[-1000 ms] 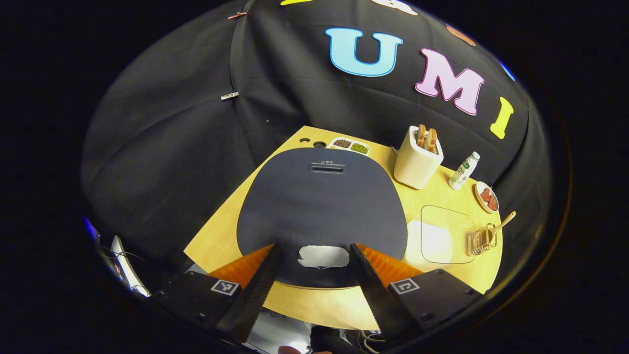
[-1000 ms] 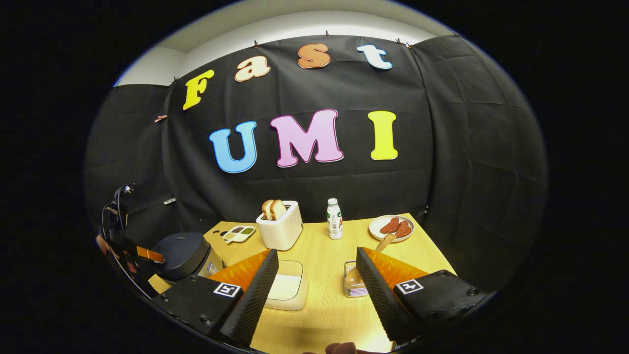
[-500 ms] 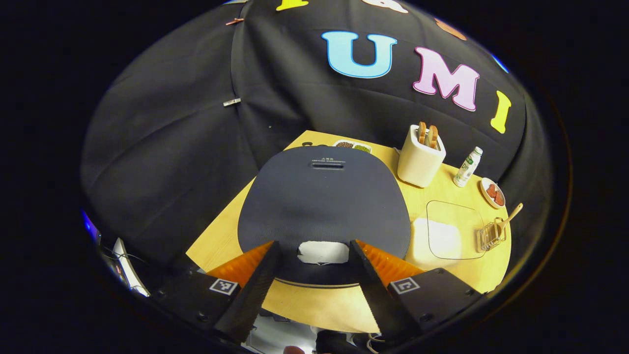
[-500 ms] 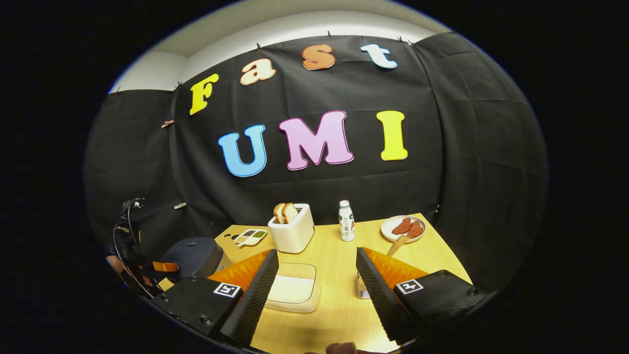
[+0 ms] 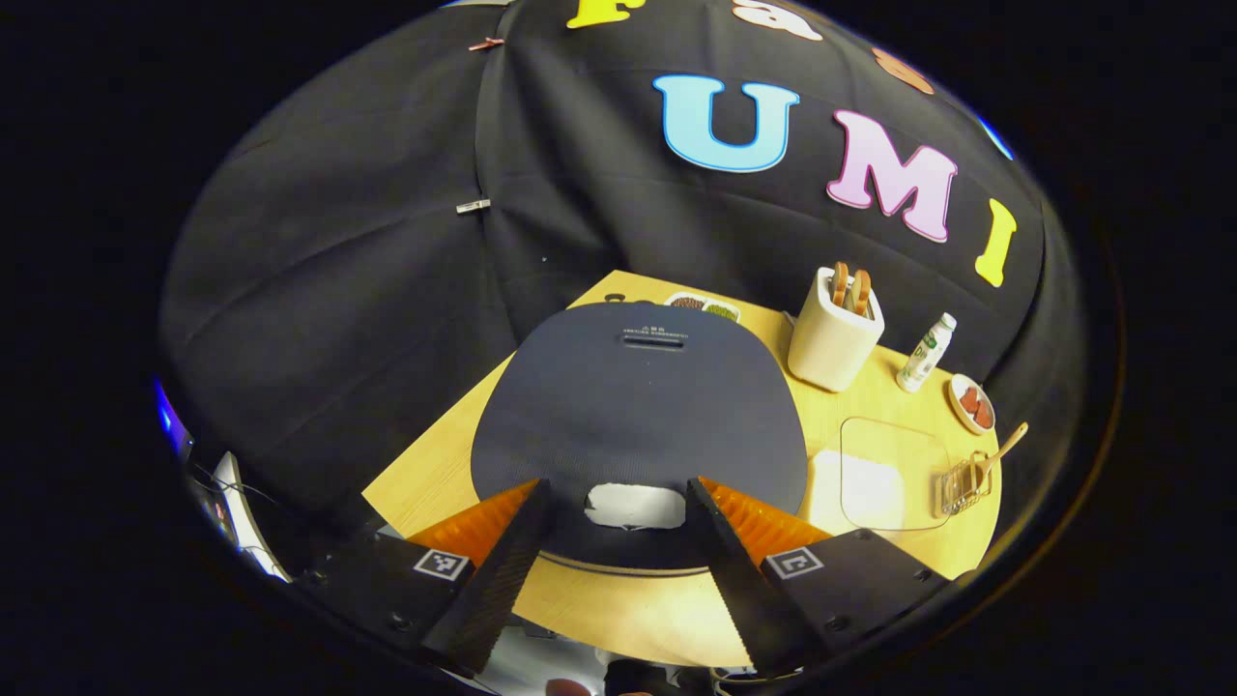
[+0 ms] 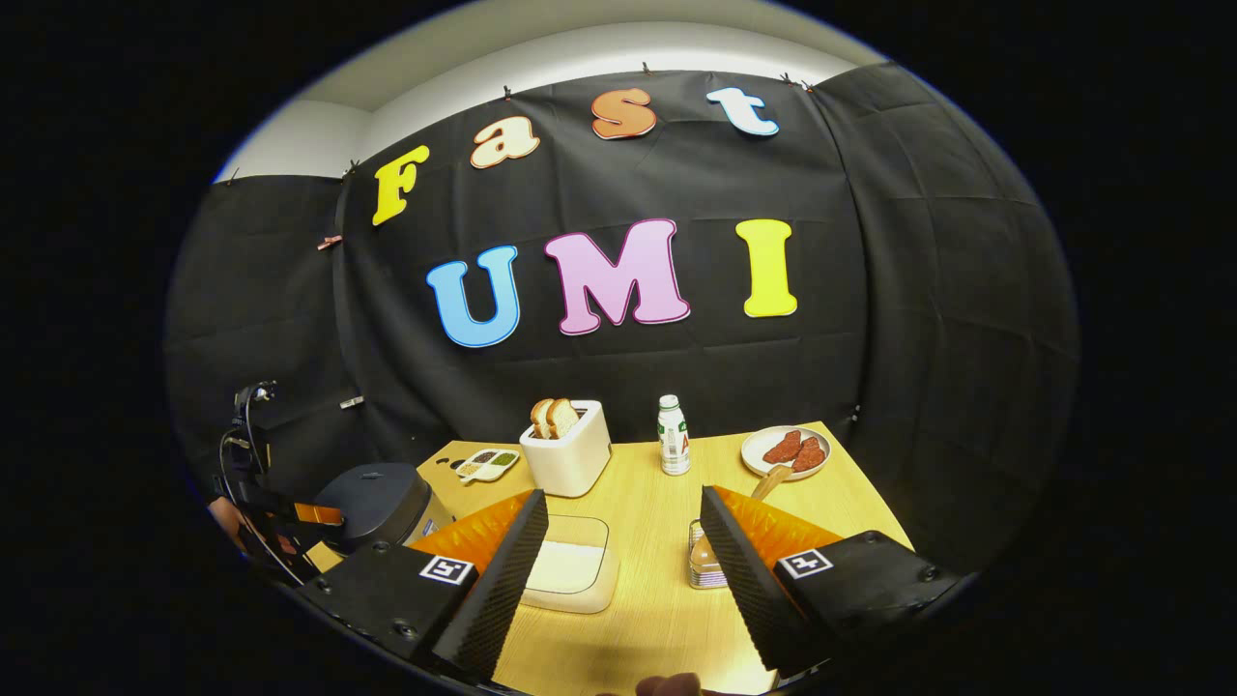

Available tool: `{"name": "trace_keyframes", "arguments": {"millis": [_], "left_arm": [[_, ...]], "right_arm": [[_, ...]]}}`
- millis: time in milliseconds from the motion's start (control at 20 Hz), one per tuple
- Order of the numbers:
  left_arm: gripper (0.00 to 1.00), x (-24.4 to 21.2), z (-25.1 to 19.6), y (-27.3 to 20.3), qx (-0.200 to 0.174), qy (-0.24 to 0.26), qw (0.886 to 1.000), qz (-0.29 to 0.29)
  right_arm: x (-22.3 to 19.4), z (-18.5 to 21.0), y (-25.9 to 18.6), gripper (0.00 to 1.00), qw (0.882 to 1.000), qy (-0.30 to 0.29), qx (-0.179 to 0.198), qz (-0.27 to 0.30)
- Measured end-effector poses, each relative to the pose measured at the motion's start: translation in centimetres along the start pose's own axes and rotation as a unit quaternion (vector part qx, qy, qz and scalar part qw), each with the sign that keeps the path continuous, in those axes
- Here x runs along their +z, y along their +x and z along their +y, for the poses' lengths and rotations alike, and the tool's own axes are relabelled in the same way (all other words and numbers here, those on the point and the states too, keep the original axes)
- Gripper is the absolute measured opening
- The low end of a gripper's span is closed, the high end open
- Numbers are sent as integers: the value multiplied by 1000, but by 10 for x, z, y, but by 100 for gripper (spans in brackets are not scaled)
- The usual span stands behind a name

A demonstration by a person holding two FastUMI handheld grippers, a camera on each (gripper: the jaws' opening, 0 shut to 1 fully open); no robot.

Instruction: Close the left gripper, press the button to open the rice cooker; take a wooden spoon from the chopstick holder with the right hand, scoop a spoonful of rice and pour it into the rice cooker, then put the wooden spoon back into the chopstick holder.

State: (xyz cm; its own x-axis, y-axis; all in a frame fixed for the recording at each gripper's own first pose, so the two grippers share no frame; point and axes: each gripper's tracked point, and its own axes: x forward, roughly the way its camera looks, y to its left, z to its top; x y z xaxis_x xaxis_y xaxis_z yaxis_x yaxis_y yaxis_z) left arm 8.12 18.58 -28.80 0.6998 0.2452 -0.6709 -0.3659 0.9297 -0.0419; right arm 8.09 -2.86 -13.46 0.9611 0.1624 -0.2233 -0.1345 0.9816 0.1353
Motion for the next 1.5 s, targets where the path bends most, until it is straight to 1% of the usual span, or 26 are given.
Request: {"name": "trace_keyframes", "arguments": {"millis": [50, 100, 200, 350, 500, 600, 700, 850, 900, 950, 1050, 1100, 1150, 1200, 1250, 1300, 1350, 1400, 1450, 1500], "left_arm": [[97, 6, -2, -3, -2, -11, 1000, -6], [95, 11, -4, -8, -4, -22, 1000, -16], [95, 25, -10, -25, -1, -30, 999, -41], [95, 47, -24, -64, -5, -35, 996, -80], [95, 67, -45, -112, -24, -36, 991, -124], [94, 91, -62, -142, -38, -29, 986, -157], [95, 106, -76, -174, -55, -20, 979, -194], [94, 124, -92, -222, -81, 5, 965, -250], [94, 124, -95, -234, -88, 11, 961, -262], [94, 123, -97, -246, -94, 15, 958, -272], [94, 122, -103, -273, -113, 26, 948, -298], [91, 119, -104, -288, -120, 36, 943, -309], [94, 116, -106, -300, -127, 45, 938, -319], [91, 111, -109, -310, -133, 55, 933, -331], [94, 108, -113, -321, -139, 63, 927, -342], [91, 103, -117, -331, -144, 71, 922, -351], [91, 97, -121, -340, -150, 78, 918, -358], [94, 90, -125, -347, -156, 80, 915, -362], [91, 82, -129, -352, -164, 79, 914, -362], [94, 75, -133, -358, -173, 77, 912, -363]], "right_arm": [[2, -3, -1, 98, 1000, -2, 1, -3], [4, -6, 0, 98, 1000, -2, 2, -6], [8, -12, 0, 98, 1000, -2, 6, -13], [13, -21, -1, 98, 1000, 1, 8, -23], [25, -30, -4, 98, 999, 5, 2, -35], [36, -33, -9, 98, 999, 6, -6, -44], [50, -33, -18, 98, 998, 8, -16, -55], [73, -22, -40, 98, 997, 7, -29, -74], [81, -18, -50, 100, 996, 3, -33, -81], [88, -12, -61, 98, 995, 0, -37, -89], [99, 0, -82, 98, 994, -5, -42, -105], [99, 6, -92, 98, 993, -11, -44, -107], [99, 11, -101, 98, 993, -14, -48, -109], [98, 16, -111, 98, 992, -14, -51, -112], [97, 21, -120, 98, 992, -15, -54, -114], [94, 26, -128, 98, 991, -17, -58, -115], [91, 29, -136, 98, 991, -20, -62, -116], [90, 33, -145, 98, 991, -23, -66, -117], [88, 35, -153, 98, 990, -27, -70, -118], [87, 38, -161, 98, 989, -31, -73, -121]]}}
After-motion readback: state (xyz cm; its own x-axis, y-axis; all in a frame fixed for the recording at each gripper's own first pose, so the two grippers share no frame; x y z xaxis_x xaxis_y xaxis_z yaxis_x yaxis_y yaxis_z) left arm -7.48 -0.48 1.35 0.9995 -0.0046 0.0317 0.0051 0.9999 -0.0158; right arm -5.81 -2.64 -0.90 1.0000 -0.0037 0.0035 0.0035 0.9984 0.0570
